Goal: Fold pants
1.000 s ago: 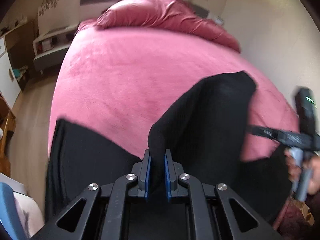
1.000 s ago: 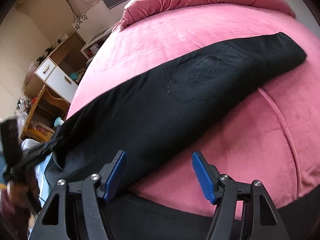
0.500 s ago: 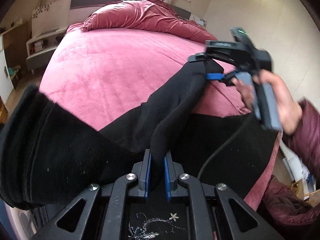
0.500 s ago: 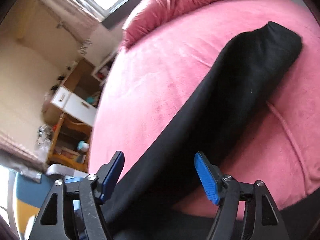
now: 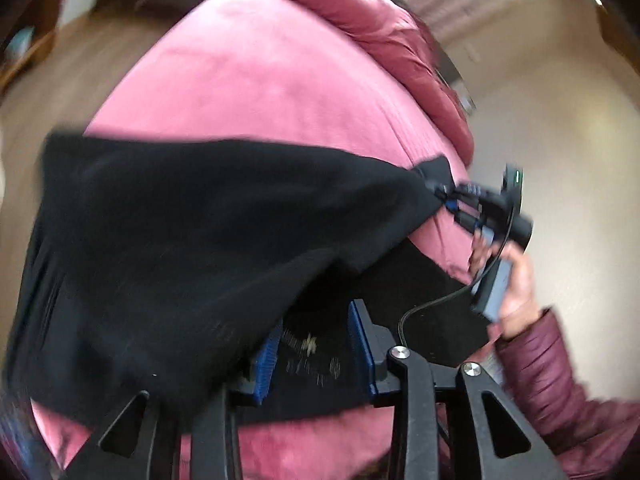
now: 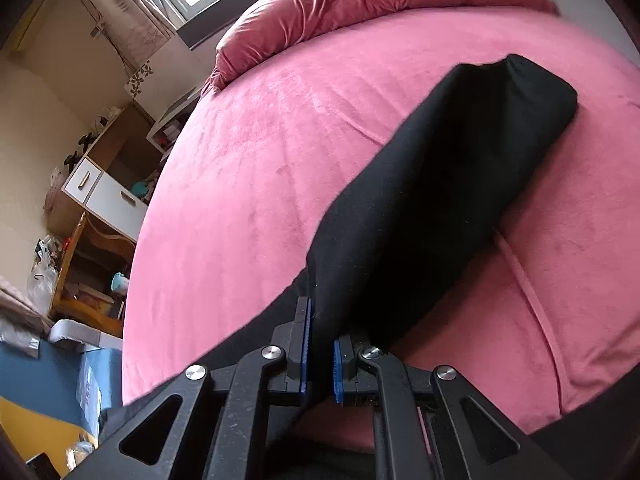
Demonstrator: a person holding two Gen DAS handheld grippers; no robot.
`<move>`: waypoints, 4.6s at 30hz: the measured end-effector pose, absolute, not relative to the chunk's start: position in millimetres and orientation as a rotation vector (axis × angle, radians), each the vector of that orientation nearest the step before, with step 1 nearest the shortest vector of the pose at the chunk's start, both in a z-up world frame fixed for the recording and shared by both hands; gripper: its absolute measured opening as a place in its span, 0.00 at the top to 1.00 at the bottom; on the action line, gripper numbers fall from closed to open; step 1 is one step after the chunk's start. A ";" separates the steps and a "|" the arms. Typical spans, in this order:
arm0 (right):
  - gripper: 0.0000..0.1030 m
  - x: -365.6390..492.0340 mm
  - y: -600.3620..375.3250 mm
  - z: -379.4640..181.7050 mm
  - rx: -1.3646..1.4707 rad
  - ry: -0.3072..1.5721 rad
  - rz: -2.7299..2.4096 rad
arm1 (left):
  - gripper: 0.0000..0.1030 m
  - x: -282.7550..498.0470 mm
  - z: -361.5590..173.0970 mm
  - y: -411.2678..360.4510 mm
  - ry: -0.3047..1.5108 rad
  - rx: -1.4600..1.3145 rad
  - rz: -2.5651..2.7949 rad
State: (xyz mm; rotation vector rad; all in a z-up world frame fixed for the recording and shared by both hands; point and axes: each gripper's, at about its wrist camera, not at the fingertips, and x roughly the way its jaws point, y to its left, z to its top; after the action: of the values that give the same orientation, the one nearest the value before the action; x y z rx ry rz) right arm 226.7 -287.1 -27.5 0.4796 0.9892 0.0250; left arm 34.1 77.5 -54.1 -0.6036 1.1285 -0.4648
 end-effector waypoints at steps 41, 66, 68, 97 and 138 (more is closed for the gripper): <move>0.91 122.2 -285.9 18.7 0.474 0.902 0.359 | 0.92 141.0 14.7 174.7 0.913 -0.635 -0.280; 0.91 37.6 -251.6 -82.4 0.314 1.133 0.312 | 0.74 21.6 -106.3 196.0 1.239 -0.603 -0.034; 0.87 37.8 -252.8 -90.3 0.342 1.144 0.304 | 0.72 22.1 -98.2 195.8 1.227 -0.545 0.030; 0.51 238.4 -314.1 -55.9 0.261 1.102 -0.227 | 0.69 40.0 -79.2 -69.4 1.123 -0.031 -0.545; 0.65 -22.2 -572.6 -84.1 0.971 0.730 -0.508 | 0.64 9.6 -97.1 -155.9 1.135 0.227 -0.709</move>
State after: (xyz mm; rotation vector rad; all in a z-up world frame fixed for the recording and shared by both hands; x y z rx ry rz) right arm -22.2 -572.6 -84.1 0.9713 0.7305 -0.5079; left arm 9.6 -155.9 -97.1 0.2265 1.1354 -0.7092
